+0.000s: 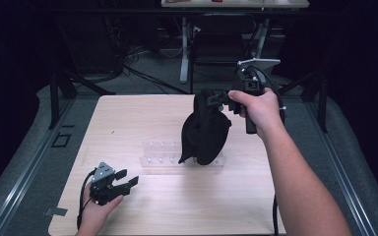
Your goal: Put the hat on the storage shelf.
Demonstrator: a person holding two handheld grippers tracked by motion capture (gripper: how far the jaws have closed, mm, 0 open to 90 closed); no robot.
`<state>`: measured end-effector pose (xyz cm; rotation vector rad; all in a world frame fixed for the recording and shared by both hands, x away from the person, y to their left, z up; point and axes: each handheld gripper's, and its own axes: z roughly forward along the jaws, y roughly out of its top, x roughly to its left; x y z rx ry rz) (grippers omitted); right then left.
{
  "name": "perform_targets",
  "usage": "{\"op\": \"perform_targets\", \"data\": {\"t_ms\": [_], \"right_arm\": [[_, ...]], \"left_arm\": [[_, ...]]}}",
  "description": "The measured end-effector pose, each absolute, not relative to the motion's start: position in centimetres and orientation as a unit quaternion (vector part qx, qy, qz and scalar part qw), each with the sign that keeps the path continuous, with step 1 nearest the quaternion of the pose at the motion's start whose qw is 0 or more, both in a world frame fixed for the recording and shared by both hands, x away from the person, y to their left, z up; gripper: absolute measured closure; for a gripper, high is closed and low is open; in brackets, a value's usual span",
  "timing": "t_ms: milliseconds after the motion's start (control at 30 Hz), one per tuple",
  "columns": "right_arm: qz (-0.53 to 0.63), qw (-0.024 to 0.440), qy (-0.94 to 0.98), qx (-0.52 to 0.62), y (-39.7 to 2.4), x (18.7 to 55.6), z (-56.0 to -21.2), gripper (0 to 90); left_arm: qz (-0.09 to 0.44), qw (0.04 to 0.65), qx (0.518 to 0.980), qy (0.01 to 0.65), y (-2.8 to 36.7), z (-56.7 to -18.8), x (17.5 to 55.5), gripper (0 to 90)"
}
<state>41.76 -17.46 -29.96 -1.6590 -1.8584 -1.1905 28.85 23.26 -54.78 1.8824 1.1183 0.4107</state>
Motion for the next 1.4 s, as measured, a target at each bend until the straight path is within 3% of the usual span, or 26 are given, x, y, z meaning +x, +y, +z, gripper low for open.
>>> {"op": "perform_targets", "data": {"t_ms": [933,1400], "right_arm": [[-0.447,0.218,-0.651,-0.573,-15.2,42.0,-30.7,88.2],[-0.453,0.225,-0.654,-0.563,-13.9,42.3,-30.9,88.1]], "left_arm": [[0.167,0.49,0.755,0.403,20.9,-52.1,28.4,48.8],[0.174,0.488,0.773,0.368,17.0,-49.8,29.5,52.0]]}}
